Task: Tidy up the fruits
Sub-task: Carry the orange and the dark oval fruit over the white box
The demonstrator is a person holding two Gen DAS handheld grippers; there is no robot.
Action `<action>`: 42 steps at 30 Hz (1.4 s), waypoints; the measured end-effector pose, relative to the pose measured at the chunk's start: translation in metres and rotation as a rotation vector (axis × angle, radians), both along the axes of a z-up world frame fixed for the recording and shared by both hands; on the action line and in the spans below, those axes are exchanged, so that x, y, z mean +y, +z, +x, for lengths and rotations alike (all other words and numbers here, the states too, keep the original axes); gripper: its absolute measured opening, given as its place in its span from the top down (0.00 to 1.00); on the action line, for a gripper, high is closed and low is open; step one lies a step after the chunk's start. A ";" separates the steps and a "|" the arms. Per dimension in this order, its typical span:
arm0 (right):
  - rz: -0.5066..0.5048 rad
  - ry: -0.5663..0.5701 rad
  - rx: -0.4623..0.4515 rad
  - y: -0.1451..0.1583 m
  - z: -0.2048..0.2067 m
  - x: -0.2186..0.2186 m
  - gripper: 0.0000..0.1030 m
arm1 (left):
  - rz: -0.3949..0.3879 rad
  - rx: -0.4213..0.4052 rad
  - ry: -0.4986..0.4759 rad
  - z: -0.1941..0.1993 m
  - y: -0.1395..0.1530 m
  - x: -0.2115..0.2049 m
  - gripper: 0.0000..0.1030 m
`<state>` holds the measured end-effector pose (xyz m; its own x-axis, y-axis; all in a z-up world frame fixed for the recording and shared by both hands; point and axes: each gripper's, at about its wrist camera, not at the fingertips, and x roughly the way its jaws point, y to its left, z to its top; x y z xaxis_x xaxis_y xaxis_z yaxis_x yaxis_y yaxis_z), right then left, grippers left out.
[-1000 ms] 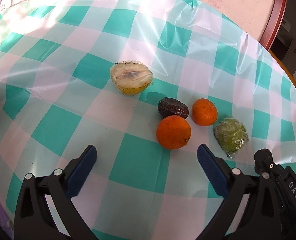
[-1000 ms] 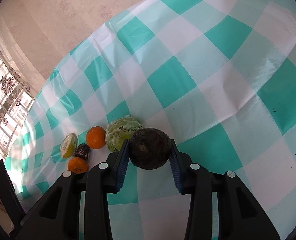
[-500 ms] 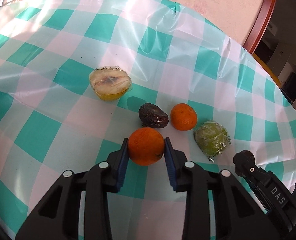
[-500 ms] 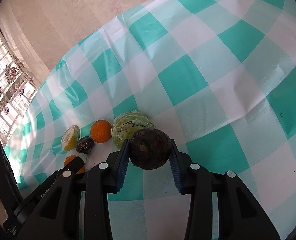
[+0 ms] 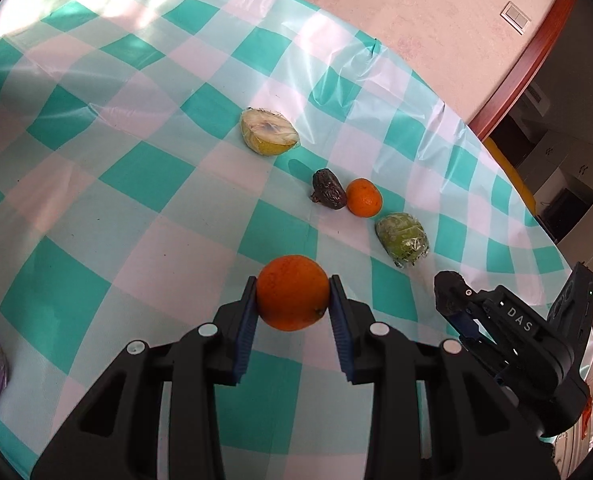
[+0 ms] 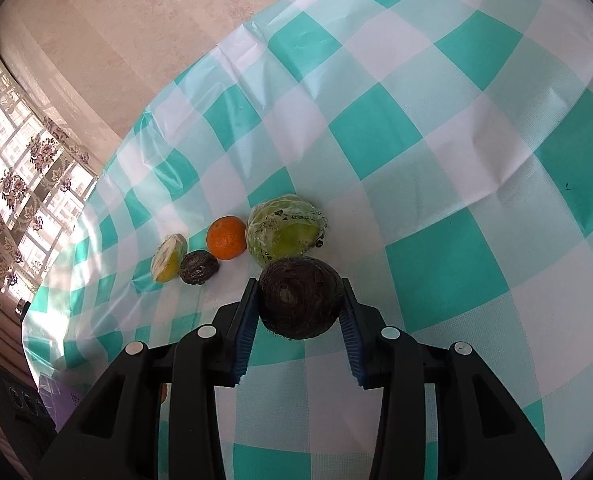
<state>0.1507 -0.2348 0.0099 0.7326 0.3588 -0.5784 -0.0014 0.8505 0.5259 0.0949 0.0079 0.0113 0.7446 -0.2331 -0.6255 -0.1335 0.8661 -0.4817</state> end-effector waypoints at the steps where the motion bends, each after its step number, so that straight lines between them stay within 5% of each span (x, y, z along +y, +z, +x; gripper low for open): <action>1: -0.016 0.009 -0.005 0.001 -0.004 0.004 0.62 | 0.000 0.000 0.001 -0.006 0.000 0.002 0.67; 30: -0.133 0.211 -0.024 -0.002 -0.124 0.064 0.62 | 0.068 -0.059 -0.057 -0.150 0.002 0.041 0.66; 42: -0.163 0.317 -0.083 0.005 -0.164 0.098 0.62 | 0.299 -0.280 -0.040 -0.226 0.029 0.033 0.66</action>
<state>-0.0134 -0.1370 0.0150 0.6464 0.4836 -0.5901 -0.3155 0.8736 0.3704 -0.1315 0.0412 0.0399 0.8896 -0.1042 -0.4447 0.0037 0.9752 -0.2211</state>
